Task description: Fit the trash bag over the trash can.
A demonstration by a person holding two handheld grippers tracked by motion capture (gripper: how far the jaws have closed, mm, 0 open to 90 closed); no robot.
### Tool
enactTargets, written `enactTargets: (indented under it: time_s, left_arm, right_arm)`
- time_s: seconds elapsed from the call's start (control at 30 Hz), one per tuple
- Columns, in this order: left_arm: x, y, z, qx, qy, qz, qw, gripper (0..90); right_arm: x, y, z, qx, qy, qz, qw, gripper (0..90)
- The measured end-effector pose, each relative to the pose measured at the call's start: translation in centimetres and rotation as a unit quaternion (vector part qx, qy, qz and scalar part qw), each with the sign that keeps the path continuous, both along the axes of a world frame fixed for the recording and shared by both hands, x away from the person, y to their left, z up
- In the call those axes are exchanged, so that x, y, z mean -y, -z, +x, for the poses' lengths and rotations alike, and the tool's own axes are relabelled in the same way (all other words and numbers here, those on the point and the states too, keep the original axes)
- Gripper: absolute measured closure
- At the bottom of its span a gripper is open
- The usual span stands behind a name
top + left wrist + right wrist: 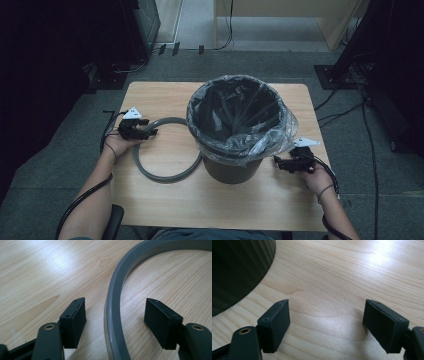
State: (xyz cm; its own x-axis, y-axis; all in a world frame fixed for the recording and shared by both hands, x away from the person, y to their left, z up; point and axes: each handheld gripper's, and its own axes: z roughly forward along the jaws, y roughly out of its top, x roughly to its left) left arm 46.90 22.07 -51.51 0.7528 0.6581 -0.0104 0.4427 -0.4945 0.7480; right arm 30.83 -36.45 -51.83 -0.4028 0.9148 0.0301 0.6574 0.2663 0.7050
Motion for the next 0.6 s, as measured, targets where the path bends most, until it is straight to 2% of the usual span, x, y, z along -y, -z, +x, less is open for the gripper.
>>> enactTargets:
  time_s: [0.07,0.13,0.2,0.23,0.27,0.33,0.43,0.53,0.6]
  left_arm:
    - [0.05,0.0,0.01,0.0,-0.002,-0.002,1.0,35.5]
    - [0.17,-0.02,0.0,0.002,-0.002,-0.002,1.0,42.2]
    - [0.36,-0.02,-0.03,0.003,0.005,-0.004,1.0,44.0]
    - [0.51,-0.03,-0.11,0.004,0.013,-0.006,0.9999,51.4]
    - [0.51,-0.03,-0.11,0.004,0.013,-0.006,0.9999,53.9]
    - [0.55,-0.03,-0.09,0.005,0.007,-0.006,0.9999,55.6]
    - [0.43,-0.04,-0.03,0.005,-0.012,-0.01,0.9999,68.2]
    - [0.45,-0.04,-0.24,0.004,-0.018,-0.012,0.9998,72.9]
    - [0.24,-0.04,-0.75,0.009,-0.017,-0.007,0.9998,73.8]
  right_arm:
    - [-0.02,0.1,0.01,0.003,0.0,0.002,1.0,19.4]
    - [-0.25,0.53,0.09,0.018,0.007,0.01,0.9998,15.0]
    - [-0.25,0.54,0.13,0.019,0.006,0.01,0.9998,15.0]
    - [-0.26,0.53,0.14,0.018,0.006,0.01,0.9998,14.9]
    - [-0.26,0.53,0.14,0.018,0.006,0.01,0.9998,14.9]
    - [-0.26,0.54,0.14,0.019,0.006,0.01,0.9998,14.9]
    - [-0.27,0.54,0.14,0.018,0.007,0.01,0.9998,14.8]
    - [-0.14,0.54,0.12,0.019,0.009,0.013,0.9997,14.9]
    - [0.04,0.53,0.07,0.018,0.014,0.019,0.9996,14.8]
